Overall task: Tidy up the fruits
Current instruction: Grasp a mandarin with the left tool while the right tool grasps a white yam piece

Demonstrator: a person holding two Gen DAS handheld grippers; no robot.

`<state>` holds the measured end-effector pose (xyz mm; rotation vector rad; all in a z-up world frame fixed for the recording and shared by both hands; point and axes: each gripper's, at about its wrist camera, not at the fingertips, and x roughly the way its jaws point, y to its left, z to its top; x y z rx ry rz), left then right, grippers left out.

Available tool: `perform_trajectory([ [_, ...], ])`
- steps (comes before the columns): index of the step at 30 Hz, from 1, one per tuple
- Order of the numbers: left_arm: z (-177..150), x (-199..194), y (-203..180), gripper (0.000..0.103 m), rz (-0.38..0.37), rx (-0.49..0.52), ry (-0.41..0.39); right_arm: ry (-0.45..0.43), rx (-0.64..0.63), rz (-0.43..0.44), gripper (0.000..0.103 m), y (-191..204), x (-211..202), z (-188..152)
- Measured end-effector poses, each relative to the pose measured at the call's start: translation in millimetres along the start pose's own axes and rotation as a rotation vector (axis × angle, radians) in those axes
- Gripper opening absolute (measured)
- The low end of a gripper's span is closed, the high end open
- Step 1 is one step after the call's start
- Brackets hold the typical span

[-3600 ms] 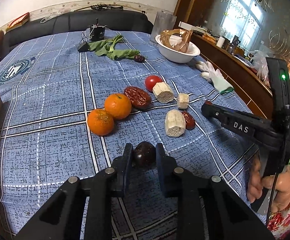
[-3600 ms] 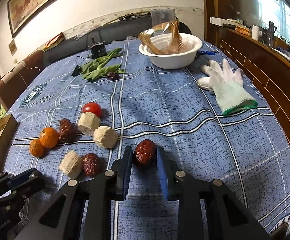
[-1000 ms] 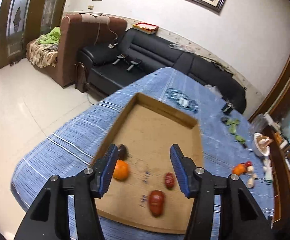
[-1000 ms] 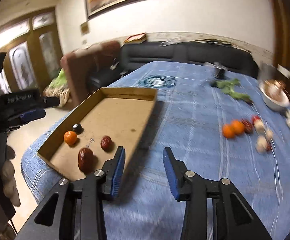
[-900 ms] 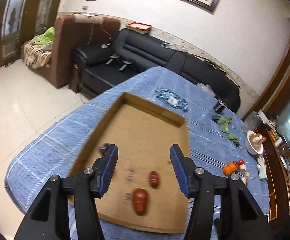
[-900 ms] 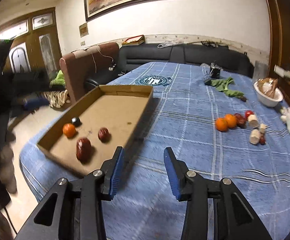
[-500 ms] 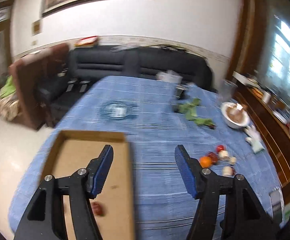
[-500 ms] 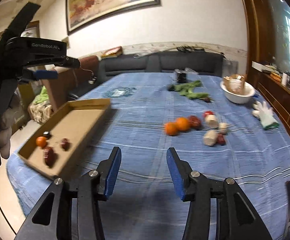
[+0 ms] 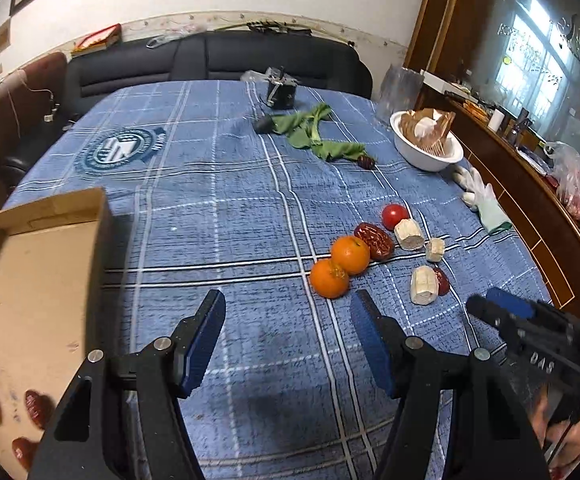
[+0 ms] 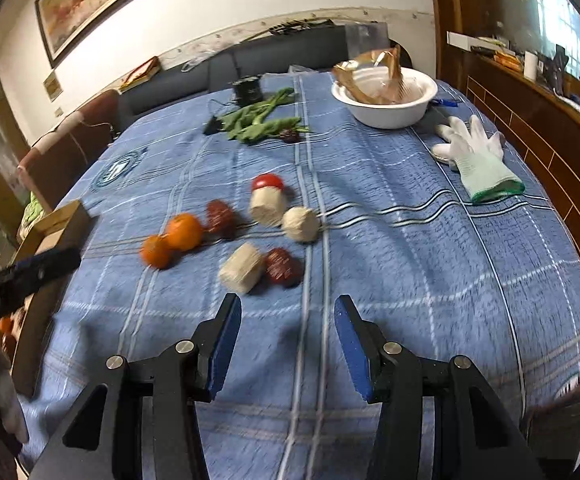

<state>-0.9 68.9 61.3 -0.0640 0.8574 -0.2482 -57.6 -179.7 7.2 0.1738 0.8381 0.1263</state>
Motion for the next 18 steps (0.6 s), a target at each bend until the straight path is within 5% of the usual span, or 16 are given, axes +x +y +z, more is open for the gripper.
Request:
perform_trajectory([
  [9, 0.9, 42.8, -15.3, 0.064, -0.032, 0.063, 0.041, -0.012, -0.074, 0.080, 0.053, 17.6, 7.5, 10.4],
  [18, 6.0, 59.5, -30.8, 0.064, -0.029, 0.152, 0.035, -0.045, -0.089, -0.029, 0.053, 7.7, 26.7, 33.0],
])
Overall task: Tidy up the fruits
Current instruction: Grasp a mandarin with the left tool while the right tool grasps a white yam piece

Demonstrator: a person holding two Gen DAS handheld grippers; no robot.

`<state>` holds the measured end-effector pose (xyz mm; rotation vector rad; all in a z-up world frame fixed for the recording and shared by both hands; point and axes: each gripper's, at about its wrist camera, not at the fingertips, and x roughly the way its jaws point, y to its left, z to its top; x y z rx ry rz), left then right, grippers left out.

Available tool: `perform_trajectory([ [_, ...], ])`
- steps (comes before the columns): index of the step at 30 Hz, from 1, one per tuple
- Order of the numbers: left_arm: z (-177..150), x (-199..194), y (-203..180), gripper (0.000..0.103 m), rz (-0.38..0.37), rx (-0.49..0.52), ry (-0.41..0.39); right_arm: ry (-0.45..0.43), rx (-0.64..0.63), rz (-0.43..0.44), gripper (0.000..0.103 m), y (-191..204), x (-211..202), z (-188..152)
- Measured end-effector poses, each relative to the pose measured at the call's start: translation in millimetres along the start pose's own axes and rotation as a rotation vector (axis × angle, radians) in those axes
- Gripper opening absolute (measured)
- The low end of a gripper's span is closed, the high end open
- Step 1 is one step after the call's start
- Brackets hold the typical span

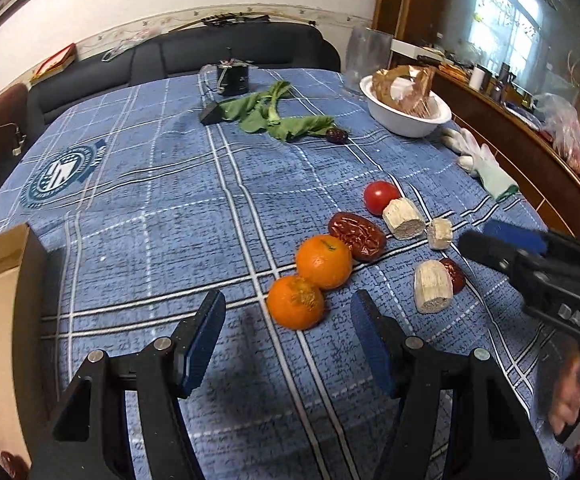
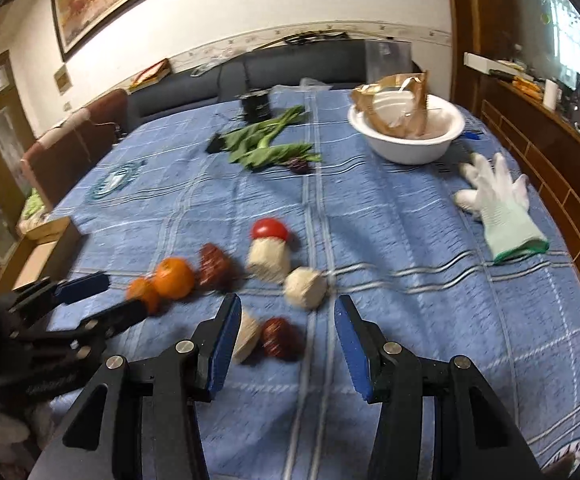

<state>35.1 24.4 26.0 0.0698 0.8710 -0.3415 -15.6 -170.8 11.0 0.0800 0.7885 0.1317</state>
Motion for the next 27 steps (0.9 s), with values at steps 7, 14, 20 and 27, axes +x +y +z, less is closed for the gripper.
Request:
perform_trajectory([
  [7, 2.9, 16.3, -0.1, 0.064, -0.006, -0.013, 0.027, 0.045, 0.008, -0.030, 0.052, -5.5, 32.2, 8.5],
  [14, 1.5, 21.8, -4.2, 0.034, -0.004, 0.000, 0.033, 0.063, 0.014, -0.023, 0.034, -5.9, 44.4, 8.1],
  [20, 1.0, 16.4, -0.9, 0.029, 0.008, -0.030, 0.042, 0.062, 0.049, 0.001, 0.029, -10.7, 43.4, 9.2],
  [27, -5.1, -25.7, 6.9, 0.029, -0.013, -0.084, -0.018, 0.031, 0.105, 0.037, 0.030, -14.9, 12.6, 11.6],
])
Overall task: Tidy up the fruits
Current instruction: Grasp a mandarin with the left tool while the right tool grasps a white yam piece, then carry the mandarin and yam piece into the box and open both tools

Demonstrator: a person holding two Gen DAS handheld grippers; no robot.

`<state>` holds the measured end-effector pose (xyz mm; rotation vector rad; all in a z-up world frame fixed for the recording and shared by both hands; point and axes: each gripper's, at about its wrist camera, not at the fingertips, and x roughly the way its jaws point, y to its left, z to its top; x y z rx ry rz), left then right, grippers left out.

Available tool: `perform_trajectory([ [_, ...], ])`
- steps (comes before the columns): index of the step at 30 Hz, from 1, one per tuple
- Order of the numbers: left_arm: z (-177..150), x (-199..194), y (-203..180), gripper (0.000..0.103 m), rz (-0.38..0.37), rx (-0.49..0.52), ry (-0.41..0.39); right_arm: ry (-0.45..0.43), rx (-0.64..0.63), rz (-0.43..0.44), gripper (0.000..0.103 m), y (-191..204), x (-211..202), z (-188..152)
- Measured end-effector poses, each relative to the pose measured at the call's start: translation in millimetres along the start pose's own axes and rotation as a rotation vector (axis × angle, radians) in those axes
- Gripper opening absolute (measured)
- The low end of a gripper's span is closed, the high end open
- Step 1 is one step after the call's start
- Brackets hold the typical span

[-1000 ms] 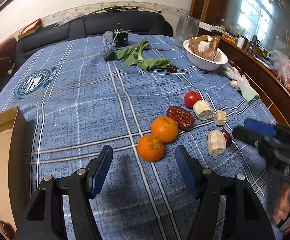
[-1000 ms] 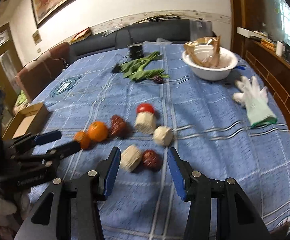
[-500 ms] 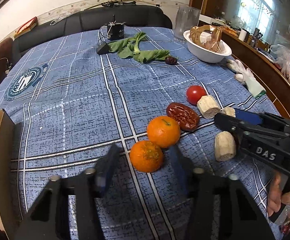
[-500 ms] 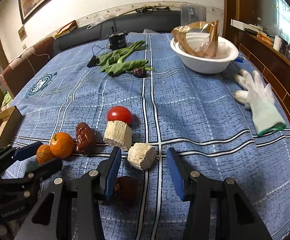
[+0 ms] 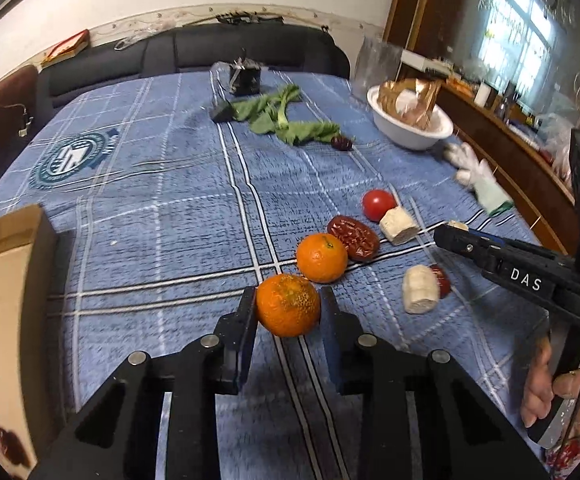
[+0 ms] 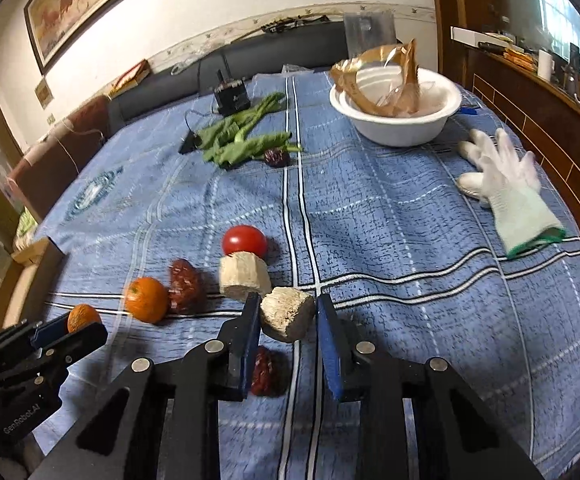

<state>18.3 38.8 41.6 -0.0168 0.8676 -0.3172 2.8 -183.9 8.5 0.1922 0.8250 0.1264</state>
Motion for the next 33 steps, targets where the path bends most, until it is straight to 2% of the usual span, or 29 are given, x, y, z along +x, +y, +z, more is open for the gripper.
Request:
perform_trajectory([
  [10, -29.6, -76.0, 27.6, 0.029, 0.004, -0.161, -0.095, -0.061, -0.061, 0.075, 0.030, 42.6, -53.8, -10.4],
  [17, -47.9, -112.9, 52.0, 0.029, 0.044, -0.228, -0.141, -0.094, -0.114, 0.112, 0.030, 78.2, -76.1, -23.1],
  [23, -55.5, -130.0, 51.3, 0.029, 0.054, -0.230, -0.166, -0.115, -0.141, 0.128, 0.030, 92.6, -94.2, -32.4],
  [33, -56.0, -156.9, 50.9, 0.029, 0.067, -0.236, -0.217, -0.165, -0.154, 0.153, 0.030, 98.1, -126.8, -28.7],
])
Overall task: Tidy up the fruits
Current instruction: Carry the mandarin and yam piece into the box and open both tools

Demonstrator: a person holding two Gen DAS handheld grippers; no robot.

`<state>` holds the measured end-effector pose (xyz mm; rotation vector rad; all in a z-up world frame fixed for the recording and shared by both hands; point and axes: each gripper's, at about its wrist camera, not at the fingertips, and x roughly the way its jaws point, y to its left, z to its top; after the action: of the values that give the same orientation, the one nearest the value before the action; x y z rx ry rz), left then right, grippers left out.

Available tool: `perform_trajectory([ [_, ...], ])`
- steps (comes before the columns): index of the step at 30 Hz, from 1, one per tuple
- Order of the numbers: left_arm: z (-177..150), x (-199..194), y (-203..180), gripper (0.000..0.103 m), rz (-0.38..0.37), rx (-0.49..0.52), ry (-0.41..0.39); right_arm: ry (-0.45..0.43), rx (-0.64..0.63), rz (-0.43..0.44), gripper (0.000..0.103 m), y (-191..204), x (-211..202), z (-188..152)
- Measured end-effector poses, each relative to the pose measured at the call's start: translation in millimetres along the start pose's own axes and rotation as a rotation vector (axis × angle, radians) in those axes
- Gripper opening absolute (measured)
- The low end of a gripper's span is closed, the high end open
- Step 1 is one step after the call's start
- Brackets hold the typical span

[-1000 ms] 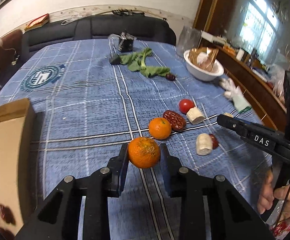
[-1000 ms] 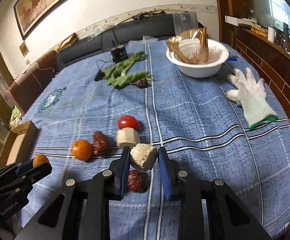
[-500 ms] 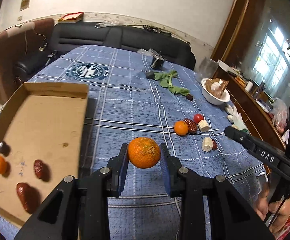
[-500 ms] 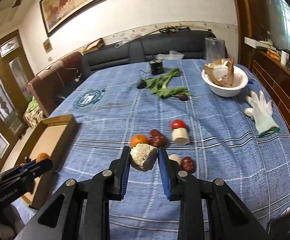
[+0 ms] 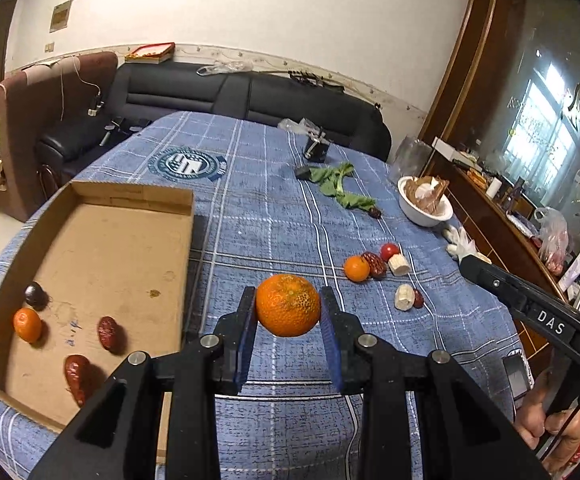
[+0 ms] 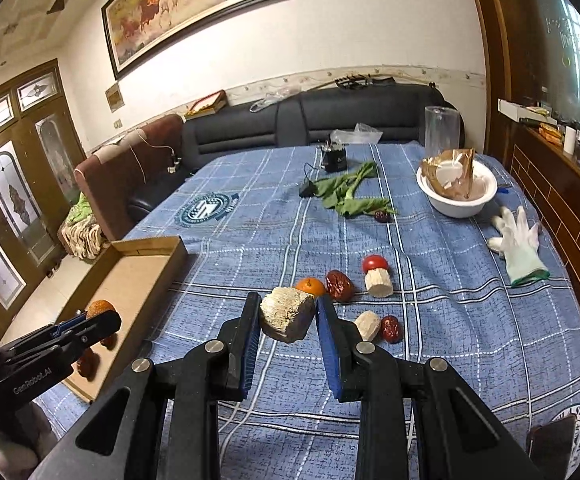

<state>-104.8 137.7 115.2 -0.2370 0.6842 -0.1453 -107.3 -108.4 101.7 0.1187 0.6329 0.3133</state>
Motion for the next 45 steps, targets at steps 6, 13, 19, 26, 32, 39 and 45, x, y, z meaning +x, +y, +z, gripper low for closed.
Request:
perform_trajectory([
  [6, 12.0, -28.5, 32.5, 0.030, 0.072, -0.035, -0.053, -0.012, -0.003, 0.077, 0.030, 23.9, -5.1, 17.4],
  [13, 33.2, -40.3, 98.9, 0.030, 0.222, -0.055, -0.051, 0.018, -0.088, 0.214, 0.031, 93.4, 11.9, 40.9],
  [19, 42.9, -16.6, 152.0, 0.030, 0.282, -0.082, 0.020, 0.102, -0.159, 0.277, 0.031, 152.5, 59.4, 41.9],
  [26, 42.9, 33.6, 198.8, 0.030, 0.302, -0.144, 0.141, 0.256, -0.242, 0.316, 0.031, 206.4, 137.3, 13.6],
  [32, 40.5, 63.5, 217.7, 0.030, 0.322, -0.150, 0.204, 0.343, -0.294, 0.307, 0.031, 234.2, 185.8, -13.2],
  [39, 40.8, 76.2, 221.2, 0.030, 0.320, -0.133, 0.267, 0.387, -0.318, 0.282, 0.031, 244.1, 212.6, -28.8],
  [45, 38.7, 85.1, 219.8, 0.030, 0.312, -0.101, 0.325, 0.399, -0.324, 0.265, 0.032, 247.2, 220.6, -34.2],
])
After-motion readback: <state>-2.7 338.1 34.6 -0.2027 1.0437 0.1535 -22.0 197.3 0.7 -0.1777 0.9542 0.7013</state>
